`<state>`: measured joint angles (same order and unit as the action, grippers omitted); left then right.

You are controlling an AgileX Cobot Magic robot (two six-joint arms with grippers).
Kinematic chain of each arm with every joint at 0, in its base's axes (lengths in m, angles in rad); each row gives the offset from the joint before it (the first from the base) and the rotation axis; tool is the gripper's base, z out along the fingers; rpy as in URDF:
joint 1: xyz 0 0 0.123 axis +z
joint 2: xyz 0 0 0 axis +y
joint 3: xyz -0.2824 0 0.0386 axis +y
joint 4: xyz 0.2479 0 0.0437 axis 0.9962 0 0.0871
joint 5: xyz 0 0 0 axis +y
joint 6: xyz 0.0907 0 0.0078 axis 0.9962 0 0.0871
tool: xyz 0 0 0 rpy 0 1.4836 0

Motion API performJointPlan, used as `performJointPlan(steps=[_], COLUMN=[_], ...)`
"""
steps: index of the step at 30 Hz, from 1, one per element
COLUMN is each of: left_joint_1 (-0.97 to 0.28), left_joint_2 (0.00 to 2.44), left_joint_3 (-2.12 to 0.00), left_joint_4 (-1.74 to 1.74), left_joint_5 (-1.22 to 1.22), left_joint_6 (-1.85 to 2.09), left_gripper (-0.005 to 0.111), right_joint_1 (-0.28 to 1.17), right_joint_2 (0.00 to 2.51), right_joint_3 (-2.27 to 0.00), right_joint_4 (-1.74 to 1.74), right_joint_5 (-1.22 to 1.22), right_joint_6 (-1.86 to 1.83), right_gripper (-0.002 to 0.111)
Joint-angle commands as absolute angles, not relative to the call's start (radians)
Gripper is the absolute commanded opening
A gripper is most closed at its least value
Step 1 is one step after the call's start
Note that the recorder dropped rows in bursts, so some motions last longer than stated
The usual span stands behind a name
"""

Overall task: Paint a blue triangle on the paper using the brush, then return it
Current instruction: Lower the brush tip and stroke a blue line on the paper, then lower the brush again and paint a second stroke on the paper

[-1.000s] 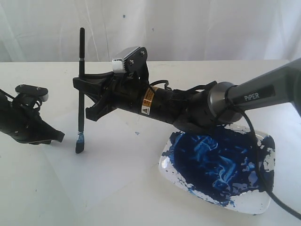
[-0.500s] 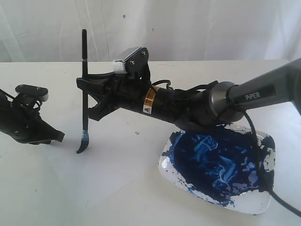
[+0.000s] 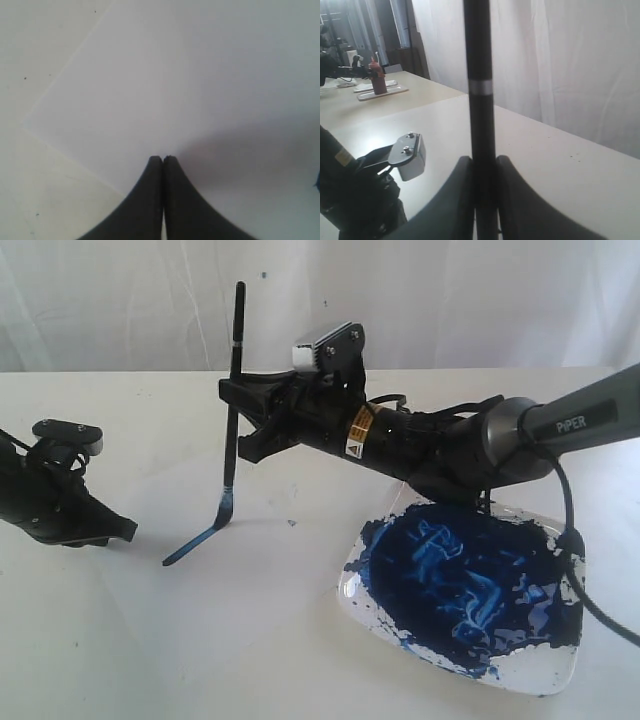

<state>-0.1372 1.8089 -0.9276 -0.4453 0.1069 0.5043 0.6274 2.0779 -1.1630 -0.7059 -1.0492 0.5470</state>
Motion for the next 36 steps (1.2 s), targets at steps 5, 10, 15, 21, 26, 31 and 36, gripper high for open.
performJointPlan(steps=[5, 10, 15, 21, 26, 31, 36], left_joint_1=[-0.142, -0.142, -0.142, -0.142, -0.142, -0.142, -0.142], left_joint_2=[1.806, 1.806, 1.806, 1.806, 1.806, 1.806, 1.806], left_joint_3=[-0.931, -0.931, -0.931, -0.931, -0.931, -0.931, -0.931], left_joint_4=[-0.451, -0.451, -0.451, -0.451, -0.451, -0.451, -0.451], left_joint_5=[0.120, 0.120, 0.120, 0.120, 0.120, 0.120, 0.120], left_joint_6=[0.504, 0.504, 0.504, 0.504, 0.504, 0.504, 0.504], left_gripper=[0.000, 0.000, 0.000, 0.000, 0.000, 0.000, 0.000], right_joint_1=[0.570, 0.567, 0.567, 0.567, 0.594, 0.735, 0.906], right_joint_2=[2.072, 2.072, 2.057, 1.975, 1.884, 1.823, 1.830], right_joint_3=[-1.166, -1.166, -1.166, -1.165, -1.165, -1.163, -1.163], right_joint_4=[-0.703, -0.705, -0.709, -0.740, -0.889, -0.823, -0.308], right_joint_5=[-1.047, -1.063, -1.123, -1.095, -0.952, -0.695, -0.540], right_joint_6=[0.535, 0.541, 0.553, 0.610, 0.738, 0.789, 0.393], right_gripper=[0.007, 0.007, 0.007, 0.006, 0.000, 0.000, 0.000])
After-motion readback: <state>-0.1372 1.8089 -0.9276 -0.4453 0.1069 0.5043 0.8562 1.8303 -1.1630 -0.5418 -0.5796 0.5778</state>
